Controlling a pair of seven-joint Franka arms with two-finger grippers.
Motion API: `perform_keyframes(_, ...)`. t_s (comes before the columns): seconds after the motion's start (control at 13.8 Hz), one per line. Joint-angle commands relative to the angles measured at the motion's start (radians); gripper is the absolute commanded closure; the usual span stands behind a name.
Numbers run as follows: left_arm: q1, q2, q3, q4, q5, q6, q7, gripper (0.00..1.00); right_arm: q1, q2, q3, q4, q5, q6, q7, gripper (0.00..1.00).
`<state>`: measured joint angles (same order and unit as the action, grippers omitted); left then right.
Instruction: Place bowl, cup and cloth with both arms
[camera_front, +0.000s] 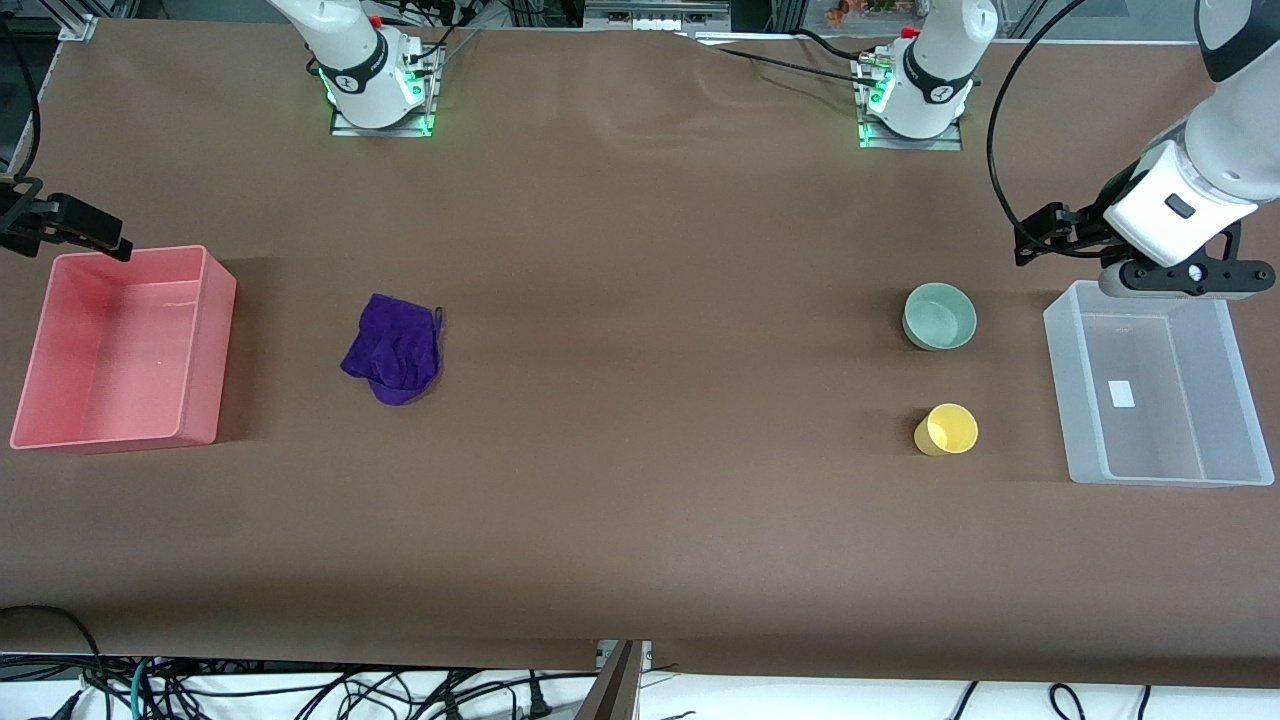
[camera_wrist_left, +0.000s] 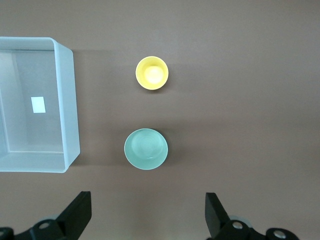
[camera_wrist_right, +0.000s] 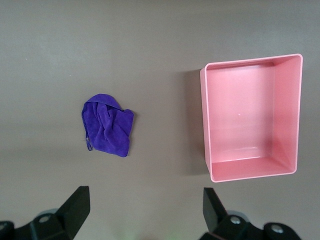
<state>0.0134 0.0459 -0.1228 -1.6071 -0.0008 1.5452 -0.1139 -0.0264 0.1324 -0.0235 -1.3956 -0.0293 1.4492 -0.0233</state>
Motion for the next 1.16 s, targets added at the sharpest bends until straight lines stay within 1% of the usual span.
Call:
perform_keyframes(0.0,-0.007,0.003,0.003,0.012,0.01,-0.007,-0.006,0.0,-0.006,-0.002,0.001,0.001,0.005,0.014,-0.015,0.0)
perform_keyframes(0.87,-0.01,0.002,0.002,0.01,0.009,-0.01,-0.007,0.0,-0.015,0.009,-0.003,0.001,0.006,0.016,-0.009,0.0)
perform_keyframes(1.09,-0.009,0.002,0.002,0.01,0.008,-0.013,-0.007,0.0,-0.017,0.012,-0.001,-0.003,-0.003,0.034,-0.006,0.0)
